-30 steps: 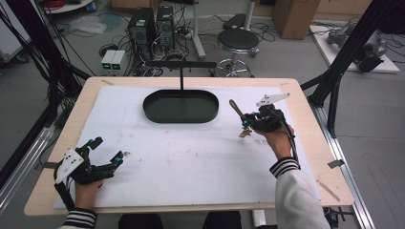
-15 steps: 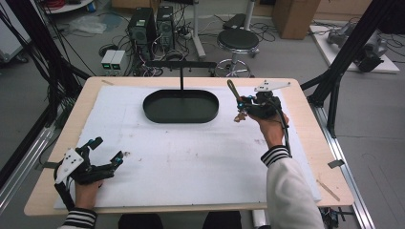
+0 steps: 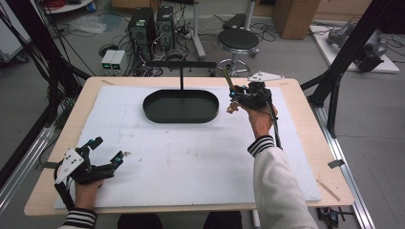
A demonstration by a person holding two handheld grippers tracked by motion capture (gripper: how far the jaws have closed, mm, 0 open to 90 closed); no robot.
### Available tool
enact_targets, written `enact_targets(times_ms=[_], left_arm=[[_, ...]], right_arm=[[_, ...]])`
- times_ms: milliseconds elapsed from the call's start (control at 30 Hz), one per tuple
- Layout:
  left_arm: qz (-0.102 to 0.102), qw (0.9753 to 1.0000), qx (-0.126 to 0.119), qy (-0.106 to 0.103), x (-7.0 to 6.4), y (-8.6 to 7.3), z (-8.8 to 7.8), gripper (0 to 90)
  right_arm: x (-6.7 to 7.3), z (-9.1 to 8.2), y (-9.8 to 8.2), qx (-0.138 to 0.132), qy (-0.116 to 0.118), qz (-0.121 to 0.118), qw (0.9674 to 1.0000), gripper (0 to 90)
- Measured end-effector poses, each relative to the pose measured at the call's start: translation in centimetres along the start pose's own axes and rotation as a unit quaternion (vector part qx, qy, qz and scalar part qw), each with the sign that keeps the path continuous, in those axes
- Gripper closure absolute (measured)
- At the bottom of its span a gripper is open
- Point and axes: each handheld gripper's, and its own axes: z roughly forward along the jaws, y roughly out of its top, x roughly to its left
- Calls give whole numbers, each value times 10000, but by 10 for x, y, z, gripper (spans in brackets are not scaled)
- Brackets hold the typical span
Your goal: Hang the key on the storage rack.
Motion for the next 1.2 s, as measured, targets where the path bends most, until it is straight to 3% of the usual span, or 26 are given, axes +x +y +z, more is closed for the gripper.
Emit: enact_targets(times_ms=[567, 1200], left_arm=[[-11, 10000, 0, -3, 0, 0, 0, 49], [-11, 10000, 6, 1, 1, 0, 0, 49]], right_arm=[[13, 36, 23, -21, -126, -48, 9999, 730], [20, 59, 19, 102, -292, -24, 9995, 730]])
